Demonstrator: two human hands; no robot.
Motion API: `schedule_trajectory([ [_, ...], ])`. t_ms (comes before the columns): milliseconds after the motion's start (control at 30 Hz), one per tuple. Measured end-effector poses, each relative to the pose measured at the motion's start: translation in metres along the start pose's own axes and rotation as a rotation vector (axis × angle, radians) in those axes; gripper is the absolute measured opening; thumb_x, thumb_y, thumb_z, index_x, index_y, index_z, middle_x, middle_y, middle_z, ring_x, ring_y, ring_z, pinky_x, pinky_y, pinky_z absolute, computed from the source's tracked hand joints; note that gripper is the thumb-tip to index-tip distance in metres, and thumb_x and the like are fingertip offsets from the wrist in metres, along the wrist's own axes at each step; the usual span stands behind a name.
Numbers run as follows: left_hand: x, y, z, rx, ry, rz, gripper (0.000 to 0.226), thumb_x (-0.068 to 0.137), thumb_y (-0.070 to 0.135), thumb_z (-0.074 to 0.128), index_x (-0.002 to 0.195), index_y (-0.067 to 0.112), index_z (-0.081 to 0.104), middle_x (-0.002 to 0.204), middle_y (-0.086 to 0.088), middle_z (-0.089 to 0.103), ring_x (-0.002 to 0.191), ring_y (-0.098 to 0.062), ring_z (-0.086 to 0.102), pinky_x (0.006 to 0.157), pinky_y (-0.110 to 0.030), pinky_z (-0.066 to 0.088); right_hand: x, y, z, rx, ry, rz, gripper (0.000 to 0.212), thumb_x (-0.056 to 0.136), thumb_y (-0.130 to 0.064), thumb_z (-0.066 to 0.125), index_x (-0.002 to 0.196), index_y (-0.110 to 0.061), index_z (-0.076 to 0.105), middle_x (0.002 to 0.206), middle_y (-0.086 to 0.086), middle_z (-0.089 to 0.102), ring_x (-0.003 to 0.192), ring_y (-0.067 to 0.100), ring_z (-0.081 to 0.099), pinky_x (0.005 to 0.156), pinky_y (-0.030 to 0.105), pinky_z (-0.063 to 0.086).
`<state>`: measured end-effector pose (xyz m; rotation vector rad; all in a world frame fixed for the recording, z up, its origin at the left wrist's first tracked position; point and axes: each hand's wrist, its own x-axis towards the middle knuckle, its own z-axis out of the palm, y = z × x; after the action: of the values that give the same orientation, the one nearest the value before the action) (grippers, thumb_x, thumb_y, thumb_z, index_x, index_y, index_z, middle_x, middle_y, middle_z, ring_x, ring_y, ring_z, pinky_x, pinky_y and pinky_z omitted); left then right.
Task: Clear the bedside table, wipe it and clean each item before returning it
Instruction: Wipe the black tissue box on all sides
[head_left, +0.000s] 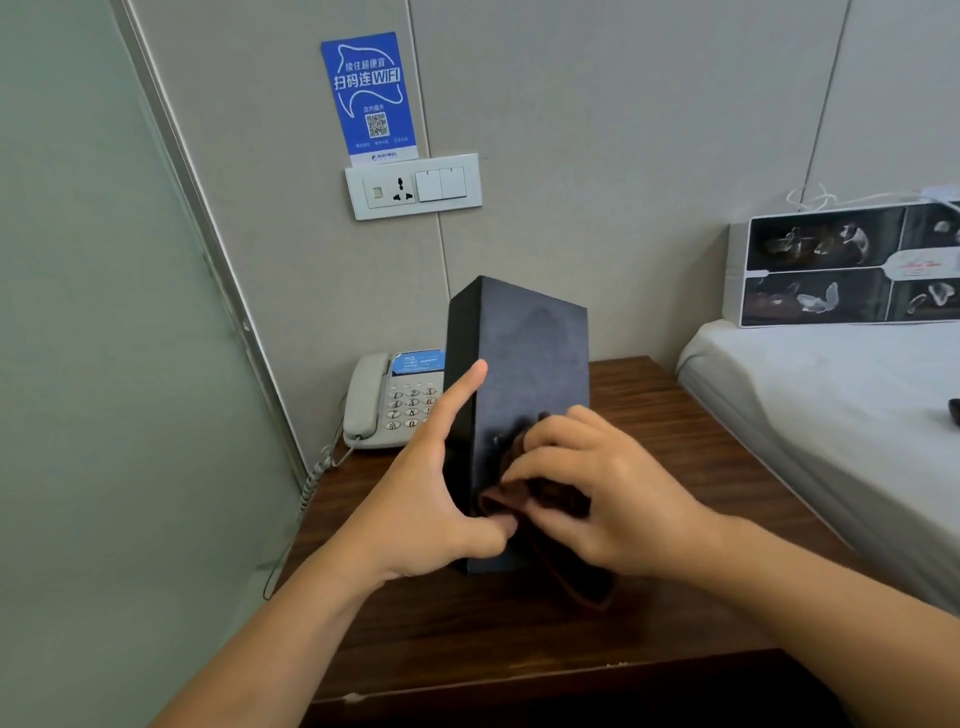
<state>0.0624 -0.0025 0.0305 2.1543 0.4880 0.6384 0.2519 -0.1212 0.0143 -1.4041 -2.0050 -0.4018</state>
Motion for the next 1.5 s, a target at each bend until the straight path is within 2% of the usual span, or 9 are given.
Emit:
schedule_trajectory([
  [200, 0.0, 0.009, 0.004, 0.084, -0.01, 0.014, 0.126, 0.071, 0.015, 0.089, 0.146, 0.075, 0.008, 0.143, 0.053, 0.011, 0.134, 0.033, 0.007, 0.118, -0.023, 0.019, 0.036, 0.029, -0.01, -0.055, 0.384, 0.357, 0.02, 0.092, -0.021, 0.075, 0.111, -0.021, 0.076, 0.109, -0.004, 0.068, 0.101, 0.022, 0.062, 0.091, 0.045, 0.051],
  [433, 0.0, 0.003, 0.003, 0.036, 0.003, -0.009, 0.129, 0.068, 0.005, 0.087, 0.147, 0.073, 0.012, 0.147, -0.002, 0.054, 0.117, -0.015, 0.063, 0.094, -0.035, 0.054, 0.01, -0.01, 0.0, 0.0, 0.041, 0.0, 0.024, 0.087, -0.027, 0.074, 0.111, -0.022, 0.076, 0.11, -0.005, 0.064, 0.091, 0.02, 0.054, 0.078, 0.034, 0.049],
  [600, 0.002, 0.012, 0.004, 0.078, -0.021, 0.001, 0.125, 0.071, 0.011, 0.086, 0.146, 0.076, 0.009, 0.134, 0.063, 0.012, 0.143, 0.023, 0.013, 0.126, -0.034, 0.022, 0.027, 0.031, -0.011, -0.102, 0.309, 0.35, 0.018, 0.092, -0.022, 0.072, 0.109, -0.019, 0.074, 0.105, -0.003, 0.066, 0.097, 0.024, 0.06, 0.088, 0.045, 0.051],
  [800, 0.003, 0.006, 0.006, 0.063, 0.002, -0.01, 0.13, 0.066, 0.002, 0.084, 0.147, 0.074, 0.013, 0.151, -0.016, 0.049, 0.138, -0.039, 0.047, 0.094, -0.03, 0.049, 0.002, -0.011, 0.001, 0.059, 0.072, 0.028, 0.024, 0.085, -0.021, 0.08, 0.109, -0.019, 0.076, 0.111, -0.004, 0.063, 0.101, 0.022, 0.06, 0.086, 0.035, 0.05],
  [967, 0.004, 0.004, 0.006, 0.069, -0.01, 0.038, 0.124, 0.074, 0.008, 0.085, 0.149, 0.071, 0.009, 0.133, 0.066, 0.009, 0.127, 0.04, 0.005, 0.111, -0.013, 0.015, 0.007, 0.044, -0.011, -0.022, 0.319, 0.434, 0.013, 0.09, -0.023, 0.074, 0.101, -0.017, 0.072, 0.095, -0.005, 0.062, 0.091, 0.015, 0.06, 0.085, 0.044, 0.052],
  [1067, 0.004, 0.007, 0.008, 0.064, -0.014, 0.012, 0.124, 0.074, 0.006, 0.084, 0.149, 0.072, 0.01, 0.134, 0.066, 0.01, 0.13, 0.038, 0.006, 0.118, -0.02, 0.018, 0.002, 0.035, -0.003, -0.071, 0.311, 0.456, 0.018, 0.09, -0.029, 0.07, 0.105, -0.018, 0.069, 0.1, -0.004, 0.06, 0.096, 0.022, 0.059, 0.086, 0.043, 0.05],
  [1233, 0.003, -0.002, 0.006, -0.002, 0.014, 0.02, 0.128, 0.07, 0.0, 0.085, 0.151, 0.068, 0.014, 0.158, 0.007, 0.045, 0.129, -0.008, 0.055, 0.106, -0.035, 0.048, -0.007, -0.005, 0.004, 0.034, 0.038, 0.076, 0.025, 0.088, -0.03, 0.073, 0.112, -0.02, 0.073, 0.113, -0.004, 0.063, 0.102, 0.02, 0.059, 0.087, 0.033, 0.049],
  [1367, 0.002, -0.001, 0.006, 0.031, 0.029, 0.041, 0.123, 0.073, 0.006, 0.085, 0.15, 0.07, 0.013, 0.146, 0.056, 0.016, 0.145, 0.023, 0.009, 0.127, -0.033, 0.017, 0.006, 0.041, -0.006, -0.044, 0.269, 0.354, 0.019, 0.091, -0.03, 0.069, 0.107, -0.02, 0.071, 0.103, -0.002, 0.062, 0.097, 0.024, 0.062, 0.088, 0.04, 0.051],
  [1500, 0.002, 0.002, 0.008, 0.03, 0.037, 0.027, 0.125, 0.073, 0.003, 0.085, 0.151, 0.069, 0.013, 0.153, 0.048, 0.017, 0.148, 0.018, 0.011, 0.125, -0.032, 0.018, 0.002, 0.032, -0.001, -0.073, 0.24, 0.332, 0.023, 0.091, -0.031, 0.066, 0.112, -0.021, 0.07, 0.106, 0.0, 0.06, 0.098, 0.028, 0.059, 0.087, 0.043, 0.049],
])
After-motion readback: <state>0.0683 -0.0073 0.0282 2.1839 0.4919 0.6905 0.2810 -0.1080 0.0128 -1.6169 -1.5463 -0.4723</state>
